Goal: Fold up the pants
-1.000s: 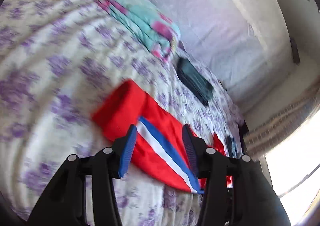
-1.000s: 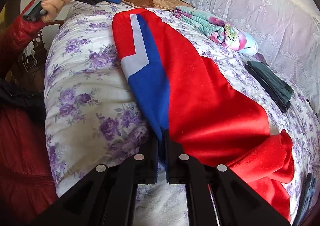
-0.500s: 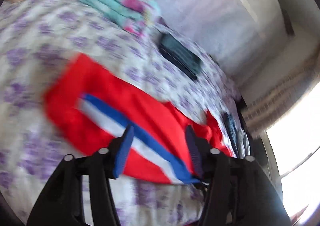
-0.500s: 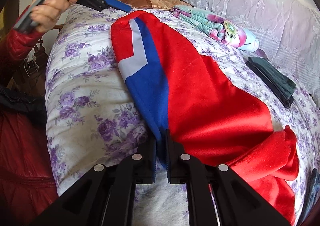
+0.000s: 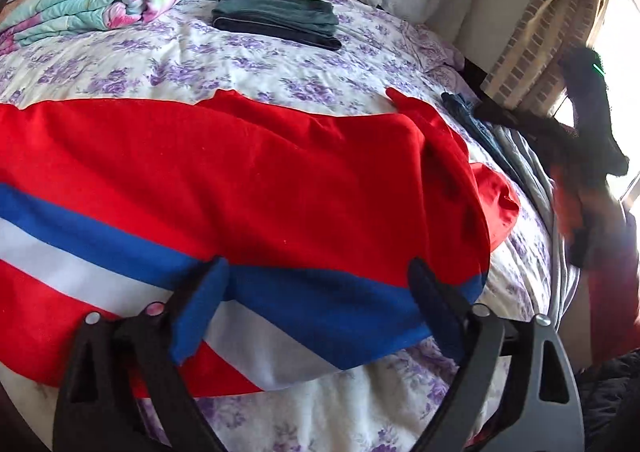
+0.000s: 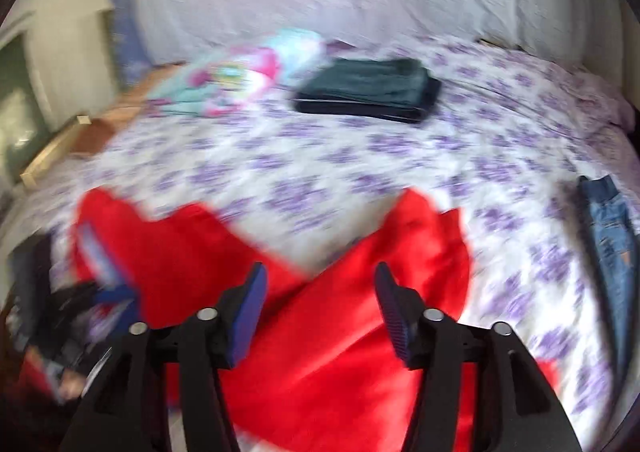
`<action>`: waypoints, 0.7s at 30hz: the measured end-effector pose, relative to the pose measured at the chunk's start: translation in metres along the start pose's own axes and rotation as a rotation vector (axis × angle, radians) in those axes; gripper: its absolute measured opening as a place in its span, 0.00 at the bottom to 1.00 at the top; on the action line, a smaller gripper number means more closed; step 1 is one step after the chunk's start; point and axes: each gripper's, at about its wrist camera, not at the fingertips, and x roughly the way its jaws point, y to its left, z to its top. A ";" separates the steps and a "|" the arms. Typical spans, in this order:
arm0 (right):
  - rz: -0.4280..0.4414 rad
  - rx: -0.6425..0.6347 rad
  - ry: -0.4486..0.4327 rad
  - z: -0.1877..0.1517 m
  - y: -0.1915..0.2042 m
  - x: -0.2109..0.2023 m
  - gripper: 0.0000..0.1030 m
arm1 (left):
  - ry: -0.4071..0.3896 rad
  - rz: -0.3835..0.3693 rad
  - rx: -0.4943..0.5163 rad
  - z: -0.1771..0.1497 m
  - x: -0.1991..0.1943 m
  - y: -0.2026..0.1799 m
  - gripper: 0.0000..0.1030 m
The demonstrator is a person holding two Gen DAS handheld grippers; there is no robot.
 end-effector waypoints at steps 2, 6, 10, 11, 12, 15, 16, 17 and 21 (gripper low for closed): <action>-0.048 0.052 0.074 0.020 -0.007 0.028 0.56 | -0.006 -0.010 -0.001 -0.003 -0.004 0.002 0.86; -0.118 0.108 0.213 0.041 -0.014 0.081 0.56 | -0.017 -0.025 0.004 -0.004 -0.005 0.000 0.86; -0.190 0.136 0.314 0.039 -0.026 0.109 0.55 | -0.026 -0.046 0.003 -0.002 -0.004 0.001 0.86; -0.199 0.138 0.330 0.036 -0.029 0.113 0.54 | -0.028 -0.052 0.002 -0.002 -0.004 0.002 0.86; -0.203 0.137 0.339 0.033 -0.032 0.116 0.53 | -0.030 -0.057 0.000 -0.002 -0.005 0.002 0.86; -0.214 0.117 0.328 0.025 -0.029 0.120 0.53 | -0.033 -0.067 -0.002 -0.002 -0.005 0.003 0.87; -0.216 0.106 0.316 0.023 -0.027 0.120 0.50 | -0.034 -0.068 -0.001 -0.002 -0.005 0.002 0.87; -0.218 0.101 0.302 0.022 -0.027 0.119 0.42 | -0.033 -0.068 -0.001 -0.002 -0.005 0.003 0.87; -0.116 0.195 0.197 0.022 -0.048 0.096 0.13 | -0.031 -0.069 0.000 -0.002 -0.005 0.002 0.87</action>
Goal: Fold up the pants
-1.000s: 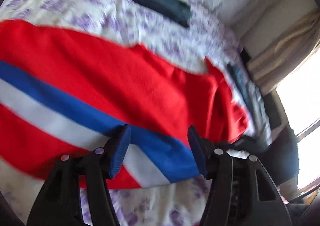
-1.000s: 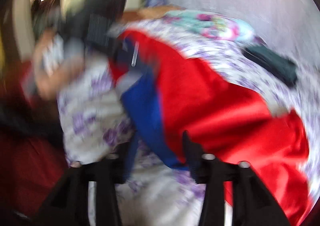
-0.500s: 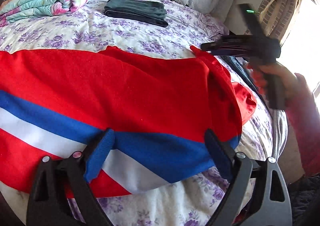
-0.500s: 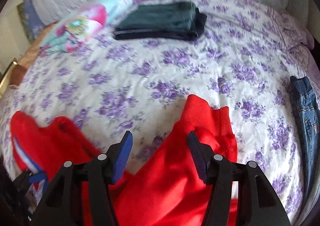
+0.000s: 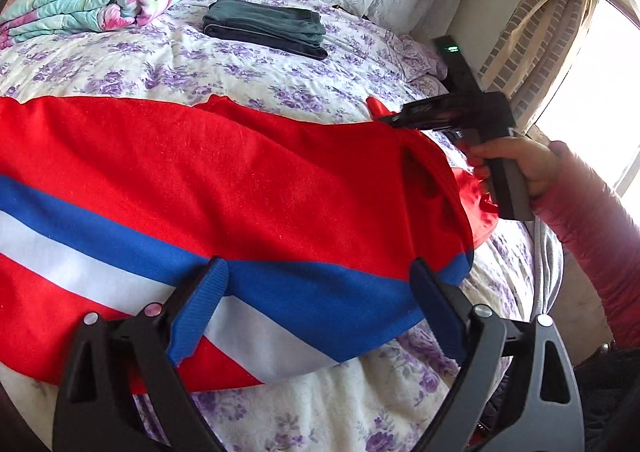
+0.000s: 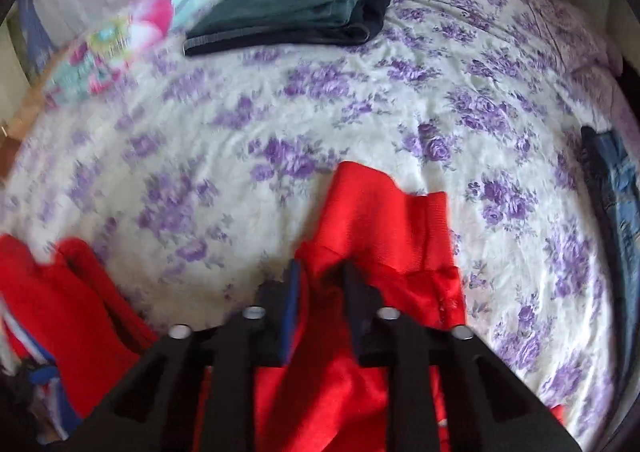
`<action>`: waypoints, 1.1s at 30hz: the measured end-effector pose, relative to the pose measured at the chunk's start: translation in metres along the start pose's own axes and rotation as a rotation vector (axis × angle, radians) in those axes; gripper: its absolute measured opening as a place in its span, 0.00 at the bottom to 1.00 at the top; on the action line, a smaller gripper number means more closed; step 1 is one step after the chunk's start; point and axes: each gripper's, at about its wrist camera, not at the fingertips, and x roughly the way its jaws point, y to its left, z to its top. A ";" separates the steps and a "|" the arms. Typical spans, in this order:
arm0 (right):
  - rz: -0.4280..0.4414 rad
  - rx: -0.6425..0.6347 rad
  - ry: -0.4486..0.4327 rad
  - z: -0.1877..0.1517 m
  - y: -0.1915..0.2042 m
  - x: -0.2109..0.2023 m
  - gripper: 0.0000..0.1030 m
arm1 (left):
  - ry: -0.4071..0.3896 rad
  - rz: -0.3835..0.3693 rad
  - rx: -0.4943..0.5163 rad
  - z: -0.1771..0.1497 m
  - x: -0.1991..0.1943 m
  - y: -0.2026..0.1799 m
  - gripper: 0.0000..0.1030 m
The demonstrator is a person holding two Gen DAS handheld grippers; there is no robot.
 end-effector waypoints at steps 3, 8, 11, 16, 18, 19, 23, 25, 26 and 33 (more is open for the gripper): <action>0.126 0.085 -0.157 -0.010 -0.024 -0.050 0.10 | 0.002 0.002 0.003 0.000 0.000 -0.001 0.87; 0.271 0.272 -0.384 -0.098 -0.091 -0.133 0.10 | 0.003 0.004 0.004 0.000 0.000 -0.001 0.87; 0.238 0.398 -0.364 -0.164 -0.136 -0.137 0.11 | 0.006 0.014 0.007 0.000 0.002 -0.002 0.87; 0.256 0.491 -0.314 -0.206 -0.163 -0.127 0.17 | 0.012 0.039 0.019 0.001 0.004 -0.006 0.89; 0.314 0.471 -0.335 -0.200 -0.155 -0.131 0.25 | 0.011 0.043 0.017 0.001 0.004 -0.005 0.89; 0.343 0.464 -0.330 -0.195 -0.152 -0.129 0.32 | 0.010 0.043 0.016 0.001 0.004 -0.005 0.89; 0.338 0.459 -0.306 -0.191 -0.141 -0.120 0.39 | 0.010 0.043 0.018 0.001 0.004 -0.005 0.89; 0.354 0.471 -0.328 -0.198 -0.138 -0.123 0.39 | 0.011 0.042 0.016 0.001 0.004 -0.005 0.89; 0.359 0.464 -0.346 -0.202 -0.138 -0.129 0.39 | 0.011 0.042 0.016 0.001 0.004 -0.005 0.89; 0.395 0.278 -0.348 -0.190 -0.098 -0.131 0.58 | 0.010 0.034 0.015 0.000 0.003 -0.006 0.90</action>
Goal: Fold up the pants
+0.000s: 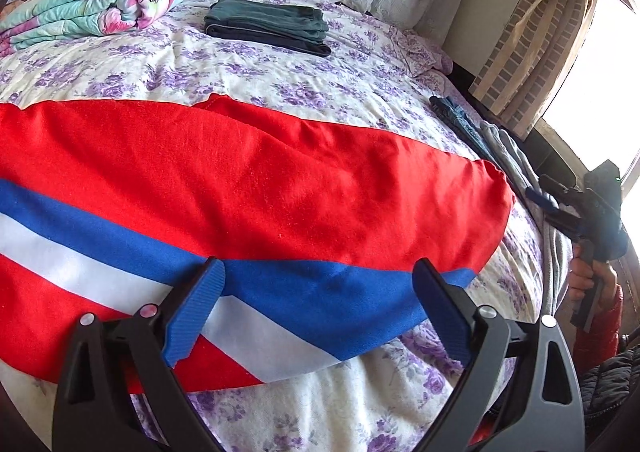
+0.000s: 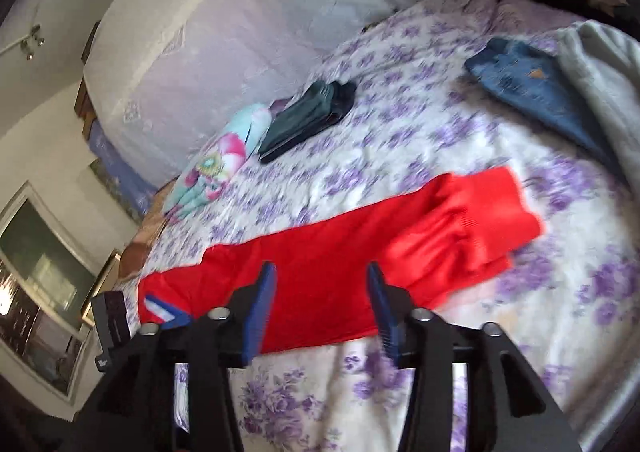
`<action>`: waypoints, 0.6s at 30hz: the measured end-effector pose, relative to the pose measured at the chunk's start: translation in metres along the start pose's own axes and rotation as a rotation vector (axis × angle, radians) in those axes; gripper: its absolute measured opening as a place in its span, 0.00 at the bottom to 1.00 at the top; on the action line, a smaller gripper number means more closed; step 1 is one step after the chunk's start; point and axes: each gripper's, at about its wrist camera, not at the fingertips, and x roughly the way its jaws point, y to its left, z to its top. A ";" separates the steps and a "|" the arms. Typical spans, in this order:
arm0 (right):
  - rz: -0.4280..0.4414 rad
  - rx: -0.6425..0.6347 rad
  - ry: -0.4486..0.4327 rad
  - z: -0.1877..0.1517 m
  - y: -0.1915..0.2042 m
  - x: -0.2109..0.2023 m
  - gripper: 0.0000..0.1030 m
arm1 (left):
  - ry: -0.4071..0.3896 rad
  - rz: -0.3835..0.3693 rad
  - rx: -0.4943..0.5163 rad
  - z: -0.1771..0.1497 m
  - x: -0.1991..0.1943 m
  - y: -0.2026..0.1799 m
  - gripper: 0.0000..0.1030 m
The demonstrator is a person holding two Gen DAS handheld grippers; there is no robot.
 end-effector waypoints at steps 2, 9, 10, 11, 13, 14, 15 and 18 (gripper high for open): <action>-0.046 0.062 0.092 -0.005 -0.018 0.027 0.56 | 0.001 0.000 0.002 0.001 0.000 0.000 0.90; -0.096 -0.045 0.035 -0.010 0.005 0.016 0.48 | 0.034 -0.020 -0.069 0.021 -0.006 0.000 0.90; -0.100 -0.112 0.040 -0.009 0.021 0.019 0.48 | 0.023 -0.041 -0.087 0.037 -0.009 0.001 0.90; -0.096 -0.166 0.044 -0.010 0.035 0.024 0.51 | 0.011 -0.043 -0.094 0.045 -0.012 0.002 0.90; -0.066 -0.269 0.069 -0.013 0.063 0.039 0.55 | -0.029 -0.010 -0.083 0.072 -0.015 -0.001 0.90; -0.049 -0.313 0.087 -0.016 0.076 0.048 0.55 | -0.034 0.026 -0.067 0.083 -0.013 -0.003 0.90; -0.024 -0.363 0.113 -0.021 0.091 0.060 0.56 | -0.024 0.074 -0.049 0.094 -0.007 -0.004 0.90; 0.053 -0.443 0.195 -0.034 0.121 0.090 0.60 | 0.070 0.146 -0.089 0.116 0.024 0.014 0.89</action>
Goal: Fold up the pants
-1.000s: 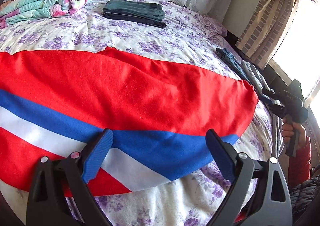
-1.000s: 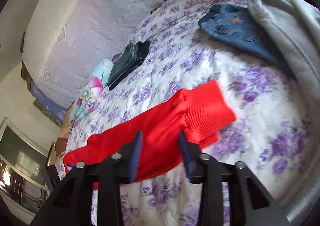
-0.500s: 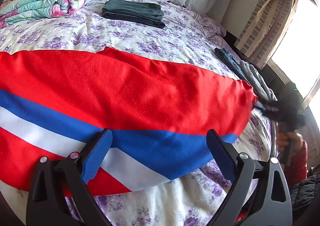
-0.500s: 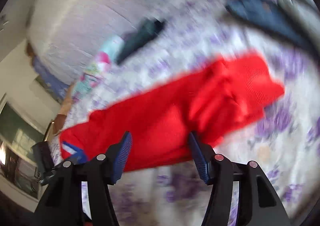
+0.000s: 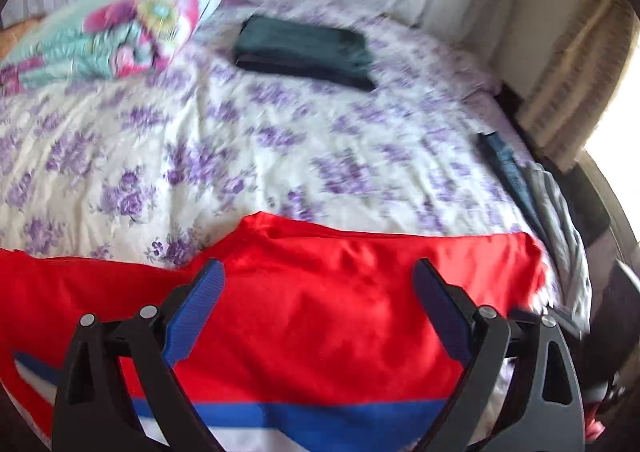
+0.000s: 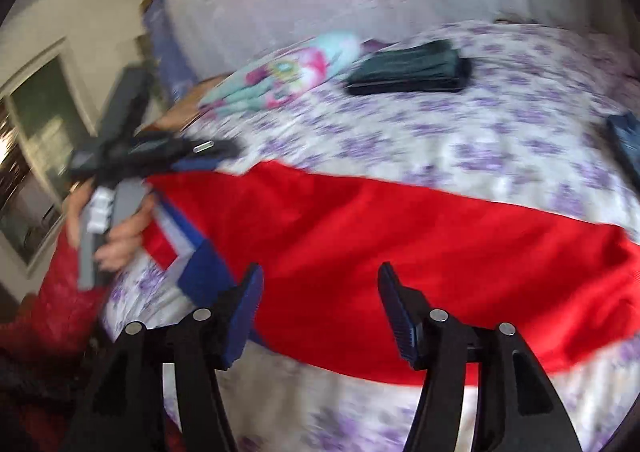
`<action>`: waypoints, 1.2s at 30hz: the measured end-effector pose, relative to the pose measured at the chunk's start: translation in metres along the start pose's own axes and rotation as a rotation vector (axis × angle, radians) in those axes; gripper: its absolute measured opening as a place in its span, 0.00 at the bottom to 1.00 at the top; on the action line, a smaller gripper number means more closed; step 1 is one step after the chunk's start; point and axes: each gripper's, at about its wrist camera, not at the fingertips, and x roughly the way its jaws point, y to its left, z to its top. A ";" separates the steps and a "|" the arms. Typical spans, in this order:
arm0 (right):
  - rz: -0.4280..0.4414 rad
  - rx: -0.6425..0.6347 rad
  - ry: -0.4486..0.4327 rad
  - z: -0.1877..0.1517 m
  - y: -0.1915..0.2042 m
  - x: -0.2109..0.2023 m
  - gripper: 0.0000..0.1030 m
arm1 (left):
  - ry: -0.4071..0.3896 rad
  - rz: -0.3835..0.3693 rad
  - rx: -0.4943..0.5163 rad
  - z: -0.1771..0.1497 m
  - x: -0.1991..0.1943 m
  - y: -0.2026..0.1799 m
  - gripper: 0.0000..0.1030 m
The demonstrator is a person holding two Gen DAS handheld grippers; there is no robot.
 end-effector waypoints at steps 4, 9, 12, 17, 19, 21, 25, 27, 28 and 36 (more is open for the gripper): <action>0.055 -0.035 0.102 -0.006 0.016 0.037 0.63 | 0.127 -0.152 -0.156 0.009 0.029 0.033 0.88; 0.099 -0.029 0.086 -0.013 0.013 0.042 0.74 | 0.155 -0.226 -0.218 0.017 0.035 0.042 0.88; 0.116 -0.033 0.077 -0.016 0.014 0.041 0.76 | 0.185 -0.210 -0.221 0.026 0.054 0.040 0.88; 0.137 -0.016 0.073 -0.013 0.009 0.045 0.76 | 0.084 -0.006 -0.156 0.042 0.072 0.036 0.83; 0.139 -0.013 0.072 -0.014 0.009 0.044 0.76 | 0.065 0.100 -0.129 0.050 0.076 0.039 0.75; 0.139 -0.017 0.069 -0.015 0.010 0.043 0.76 | 0.097 -0.013 -0.198 0.049 0.072 0.050 0.71; 0.157 -0.011 0.064 -0.014 0.007 0.045 0.76 | 0.002 -0.093 -0.158 0.034 0.023 0.037 0.72; 0.162 -0.012 0.063 -0.014 0.007 0.045 0.78 | -0.001 -0.134 -0.107 0.023 0.007 0.024 0.78; 0.163 -0.014 0.061 -0.014 0.007 0.045 0.78 | 0.032 -0.160 -0.086 0.017 0.008 0.018 0.78; 0.157 -0.022 0.061 -0.014 0.009 0.046 0.79 | 0.085 -0.087 -0.173 0.018 0.063 0.035 0.76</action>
